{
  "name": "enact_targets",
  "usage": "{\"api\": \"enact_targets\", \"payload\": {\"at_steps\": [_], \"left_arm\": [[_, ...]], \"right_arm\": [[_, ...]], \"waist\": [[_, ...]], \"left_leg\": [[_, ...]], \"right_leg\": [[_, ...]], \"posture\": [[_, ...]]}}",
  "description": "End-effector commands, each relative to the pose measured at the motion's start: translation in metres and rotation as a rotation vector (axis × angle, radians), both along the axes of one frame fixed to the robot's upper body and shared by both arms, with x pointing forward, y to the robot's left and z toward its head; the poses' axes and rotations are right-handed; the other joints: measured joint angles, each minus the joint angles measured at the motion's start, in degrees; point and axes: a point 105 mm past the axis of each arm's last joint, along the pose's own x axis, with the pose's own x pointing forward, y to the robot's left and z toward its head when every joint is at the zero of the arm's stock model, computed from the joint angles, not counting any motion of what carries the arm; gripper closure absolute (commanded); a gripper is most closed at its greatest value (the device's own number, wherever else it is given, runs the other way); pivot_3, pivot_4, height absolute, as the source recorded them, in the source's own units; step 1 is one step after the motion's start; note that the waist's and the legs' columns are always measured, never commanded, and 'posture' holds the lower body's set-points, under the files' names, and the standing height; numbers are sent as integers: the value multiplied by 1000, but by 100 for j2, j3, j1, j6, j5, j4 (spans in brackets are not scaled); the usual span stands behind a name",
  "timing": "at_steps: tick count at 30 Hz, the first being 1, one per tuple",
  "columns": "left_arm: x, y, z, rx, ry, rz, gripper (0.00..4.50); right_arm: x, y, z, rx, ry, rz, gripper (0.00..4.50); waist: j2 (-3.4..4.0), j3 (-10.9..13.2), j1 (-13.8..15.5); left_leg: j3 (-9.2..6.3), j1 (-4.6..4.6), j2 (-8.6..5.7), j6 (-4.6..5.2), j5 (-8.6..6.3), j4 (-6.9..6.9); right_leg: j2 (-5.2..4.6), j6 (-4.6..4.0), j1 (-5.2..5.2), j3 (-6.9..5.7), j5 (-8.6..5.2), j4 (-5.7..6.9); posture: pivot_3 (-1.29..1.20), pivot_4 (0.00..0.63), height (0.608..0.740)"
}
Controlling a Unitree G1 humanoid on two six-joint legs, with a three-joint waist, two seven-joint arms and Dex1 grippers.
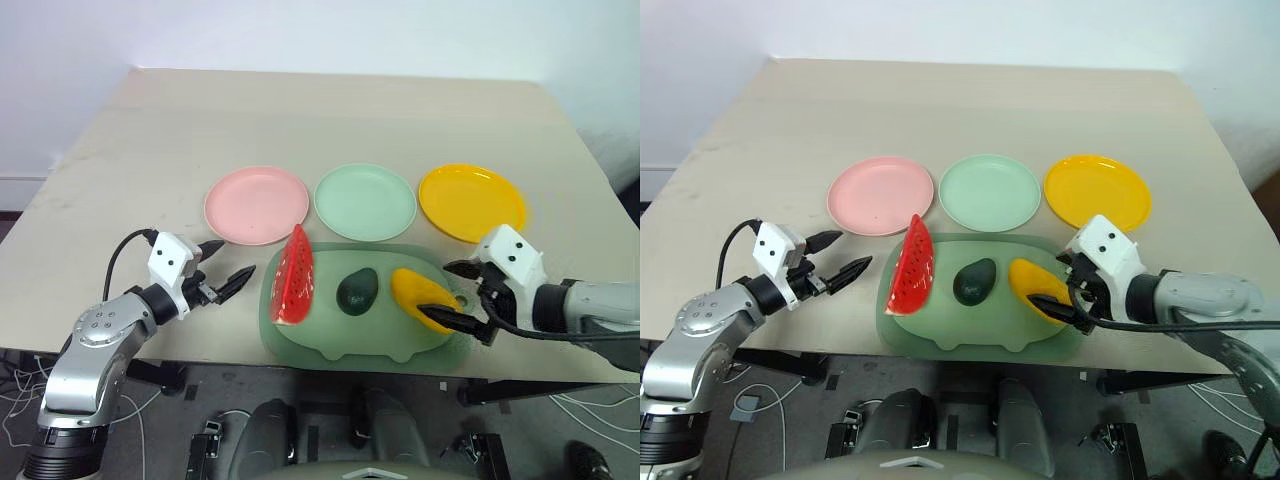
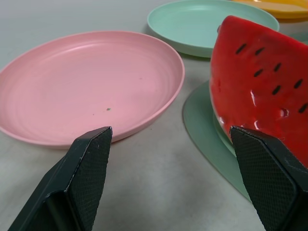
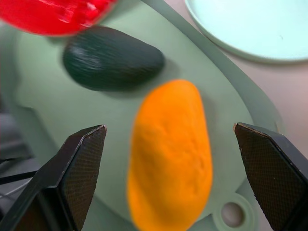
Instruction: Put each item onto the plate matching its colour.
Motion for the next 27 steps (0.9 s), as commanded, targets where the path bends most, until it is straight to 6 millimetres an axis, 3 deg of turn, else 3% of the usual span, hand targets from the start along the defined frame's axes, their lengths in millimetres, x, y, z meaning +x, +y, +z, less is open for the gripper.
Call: {"api": "enact_targets", "payload": {"at_steps": [1, 12, 15, 17, 18, 21, 27], "left_arm": [[-3, -1, 15, -1, -53, -6, 410], [-4, 2, 13, 12, -55, 11, 410], [-5, 5, 13, 14, -55, 20, 383], [-5, 6, 13, 15, -56, 24, 383], [-5, 6, 13, 14, -56, 26, 383], [-5, 7, 12, 13, -58, 31, 383], [-2, 6, 12, -1, -67, 40, 383]], "right_arm": [[3, 2, -4, -12, -12, -16, 0], [16, 6, -40, -80, 35, -72, 0], [19, 2, -40, -107, 14, -79, 662], [23, 1, -32, -81, -8, -79, 1287], [25, 1, -27, -62, -18, -75, 1372], [31, -3, -11, -31, -55, -74, 1372], [84, -41, 44, -21, -227, -243, 1372]], "waist": [[0, 0, -2], [0, 0, -3], [0, 0, -6], [0, 0, -4], [0, 0, -5], [0, 0, -5], [1, 0, -14]], "left_leg": [[1, 0, 0, 0, 0, 0], [0, -2, 0, 0, 0, 0], [1, -3, 0, 0, 0, 1], [1, -4, 0, 0, 0, 1], [0, -3, 0, 0, 0, 1], [1, -3, 0, 0, 0, 1], [4, -3, -2, 0, 0, 2]], "right_leg": [[0, 0, 0, 0, 0, 0], [0, 5, -3, 0, 3, 0], [0, 5, -4, 0, 3, 0], [0, 5, -5, -1, 3, 1], [0, 5, -4, -1, 3, 1], [1, 6, -5, -1, 3, 1], [2, 5, -7, 0, 4, 2]], "posture": [[0, 150, 740], [0, 150, 740], [0, 150, 740], [0, 150, 740], [0, 150, 740], [0, 150, 740], [0, 150, 740]]}}
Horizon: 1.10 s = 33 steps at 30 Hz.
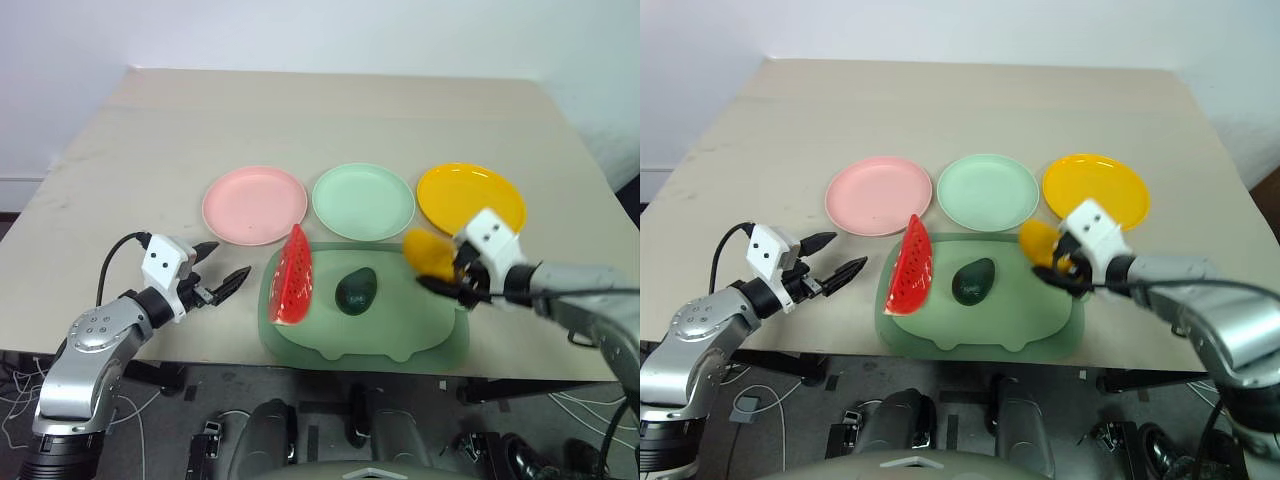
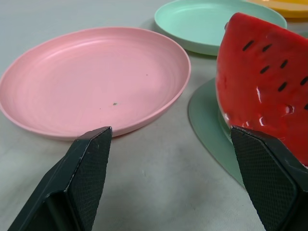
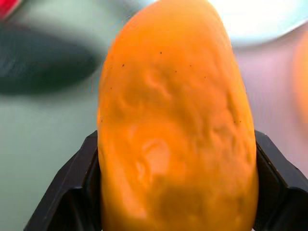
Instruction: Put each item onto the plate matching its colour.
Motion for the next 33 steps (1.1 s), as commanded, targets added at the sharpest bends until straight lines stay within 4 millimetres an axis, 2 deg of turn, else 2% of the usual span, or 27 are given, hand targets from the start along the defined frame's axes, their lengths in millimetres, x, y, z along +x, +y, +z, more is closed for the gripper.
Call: {"api": "enact_targets", "payload": {"at_steps": [1, 4, 7, 9, 12, 16, 18, 23, 25, 28, 31, 33], "left_arm": [[2, 0, 11, 1, -56, 8, 383], [3, -2, 11, 1, -61, 2, 383], [4, -1, 13, 8, -70, 5, 383], [5, 1, 16, 12, -82, 13, 383], [4, 5, 21, 21, -97, 24, 383], [0, 5, 21, 19, -98, 29, 383], [-3, 2, 19, 17, -91, 29, 383], [-4, 2, 18, 19, -84, 26, 383], [-4, 4, 19, 25, -80, 27, 383], [-4, 6, 18, 35, -69, 22, 383], [-2, 6, 19, 39, -63, 11, 383], [1, 3, 20, 36, -64, -5, 383]], "right_arm": [[40, -31, 30, -54, -145, -134, 1372], [81, -51, 30, -121, -201, -236, 1372], [104, -60, 24, -124, -199, -258, 1372], [116, -67, 17, -149, -187, -258, 1372], [122, -76, 11, -201, -171, -237, 1372], [126, -78, 11, -187, -162, -225, 54], [125, -78, 14, -208, -183, -200, 18], [103, -71, 38, -387, -380, 6, 18], [87, -75, 55, -454, -464, 85, 18], [62, -68, 69, -514, -519, 242, 18], [33, -40, 66, -550, -501, 485, 18], [12, -13, 54, -553, -474, 685, 18]], "waist": [[0, 0, 1], [-2, -2, -16], [-1, -1, -13], [2, 1, -8], [4, 2, -1], [4, 2, -33], [4, 2, -42], [8, 4, -4], [9, 4, 15], [9, 4, 3], [10, 4, -31], [9, 3, -51]], "left_leg": [[0, 0, -2, 0, 0, -1], [3, -1, -7, 0, 0, -1], [9, -4, -8, -1, 1, -4], [20, -7, -7, -1, 2, -3], [23, -12, -7, -1, 2, -3], [18, -9, -3, 0, 1, -3], [15, -7, 0, 0, 2, -3], [5, -8, 2, -1, 2, -4], [6, -9, 2, -1, 2, -3], [7, -8, 0, 0, 1, -2], [10, 1, 2, 0, 1, -3], [10, 12, 6, -1, 1, -4]], "right_leg": [[0, 0, 0, 0, 0, 0], [3, 2, 0, 0, 2, -1], [5, 4, -4, 0, 4, 1], [6, 5, -7, 0, 5, 1], [1, 6, -9, -1, 5, 0], [-2, 7, -8, 1, 6, 1], [-2, 7, -9, 1, 6, 2], [-1, 7, -9, -2, 5, 4], [-3, 8, -9, -2, 5, 3], [-7, 8, -7, -2, 6, 1], [0, 8, -2, -1, 5, 1], [9, 7, 5, -1, 5, 2]], "posture": [[0, 150, 740], [0, 150, 740], [0, 150, 740], [0, 150, 740], [0, 150, 740], [0, 150, 740], [0, 150, 740], [0, 150, 740], [0, 150, 740], [0, 150, 740], [0, 150, 740], [0, 150, 740]]}}
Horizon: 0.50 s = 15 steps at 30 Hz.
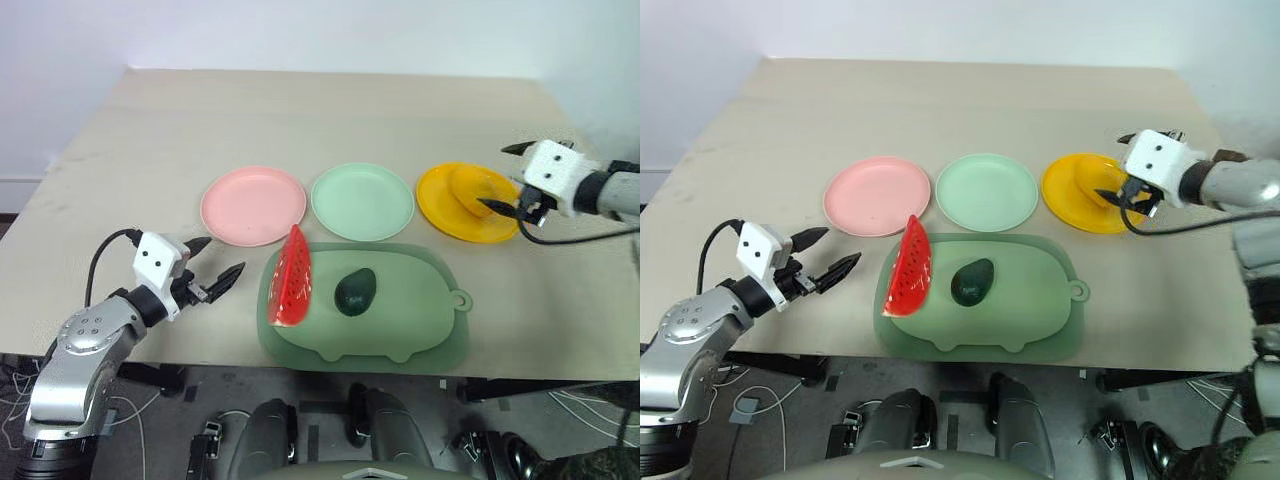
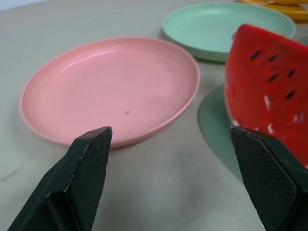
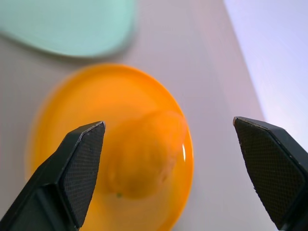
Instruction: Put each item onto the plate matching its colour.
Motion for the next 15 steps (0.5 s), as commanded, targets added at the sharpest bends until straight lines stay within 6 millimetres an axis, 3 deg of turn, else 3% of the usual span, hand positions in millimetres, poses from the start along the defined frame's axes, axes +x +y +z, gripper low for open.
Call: {"api": "enact_targets", "payload": {"at_steps": [1, 7, 11, 15], "left_arm": [[5, -3, 11, 8, -34, -30, 383], [12, -10, 13, 3, -46, -54, 383], [11, -11, 14, 6, -50, -54, 383], [7, -8, 14, 6, -51, -41, 383]], "right_arm": [[-38, 51, -8, -89, 68, 327, 18], [-61, 90, -42, -142, 195, 588, 18], [-57, 100, -50, -161, 230, 654, 18], [-55, 110, -52, -237, 152, 763, 18]], "waist": [[0, 0, -1], [-2, -1, 39], [0, 0, 46], [0, 0, 48]], "left_leg": [[-1, 2, 0, -1, 1, 0], [-2, 4, -2, -3, 2, 3], [-2, 4, -2, -2, 2, 4], [-3, 3, -3, -2, 2, 4]], "right_leg": [[1, 0, 1, 0, 0, 1], [-9, 0, 6, 0, 1, 0], [-9, -1, 6, -1, 1, 1], [-9, -1, 7, -2, 1, 1]], "posture": [[0, 150, 740], [0, 150, 740], [0, 150, 740], [0, 150, 740]]}}
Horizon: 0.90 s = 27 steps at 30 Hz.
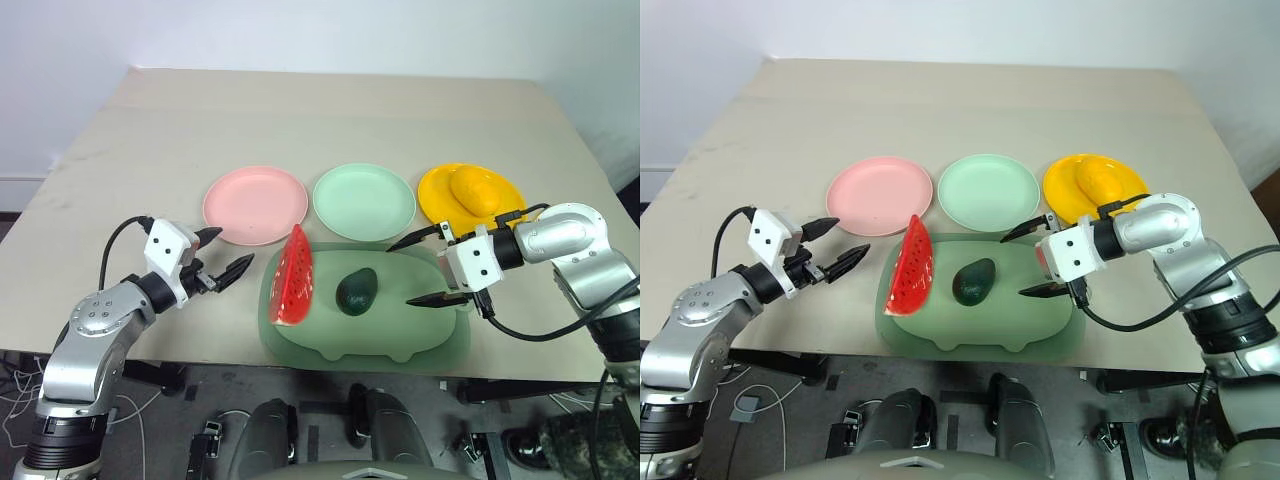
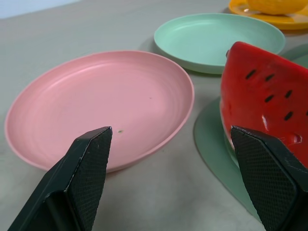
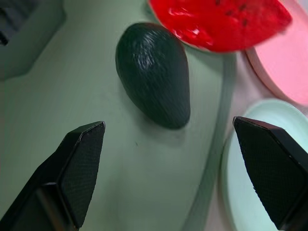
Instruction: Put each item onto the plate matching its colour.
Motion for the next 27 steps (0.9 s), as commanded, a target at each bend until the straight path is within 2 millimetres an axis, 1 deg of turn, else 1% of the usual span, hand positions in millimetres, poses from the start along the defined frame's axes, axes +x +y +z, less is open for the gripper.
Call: {"api": "enact_targets", "payload": {"at_steps": [1, 6, 11, 18, 24, 27], "left_arm": [[-5, 1, 10, 11, -44, 2, 383], [-8, 1, 8, 4, -43, 17, 383], [-9, 2, 7, 0, -43, 26, 383], [-8, 2, 8, -2, -45, 25, 383], [-7, 0, 8, -1, -45, 13, 383], [-6, 0, 8, 0, -44, 11, 383]], "right_arm": [[1, 6, 4, -36, -99, 106, 18], [5, 9, -3, -103, -131, 207, 18], [6, 18, -5, -115, -143, 259, 18], [10, 31, -10, -125, -147, 287, 18], [7, 42, -18, -135, -140, 329, 18], [8, 46, -20, -134, -136, 333, 18]], "waist": [[0, 0, -3], [1, 0, -1], [1, 0, -4], [1, 0, 2], [1, 0, -6], [1, 0, -2]], "left_leg": [[1, 1, -1, 0, 0, 0], [3, 4, 0, -1, 1, 0], [3, 5, 0, -20, 11, 0], [2, 6, 1, -20, 11, 0], [2, 7, 1, -21, 12, 0], [3, 7, 0, -24, 13, 0]], "right_leg": [[0, 0, 0, 0, 0, 0], [1, 0, 1, 0, 0, 2], [-1, -1, 2, 0, 0, 3], [-1, -1, 2, 0, 0, 4], [-1, -1, 3, 0, 0, 7], [-2, -1, 2, 0, 1, 8]], "posture": [[0, 150, 740], [0, 150, 740], [0, 150, 740], [0, 150, 740], [0, 150, 740], [0, 150, 740]]}}
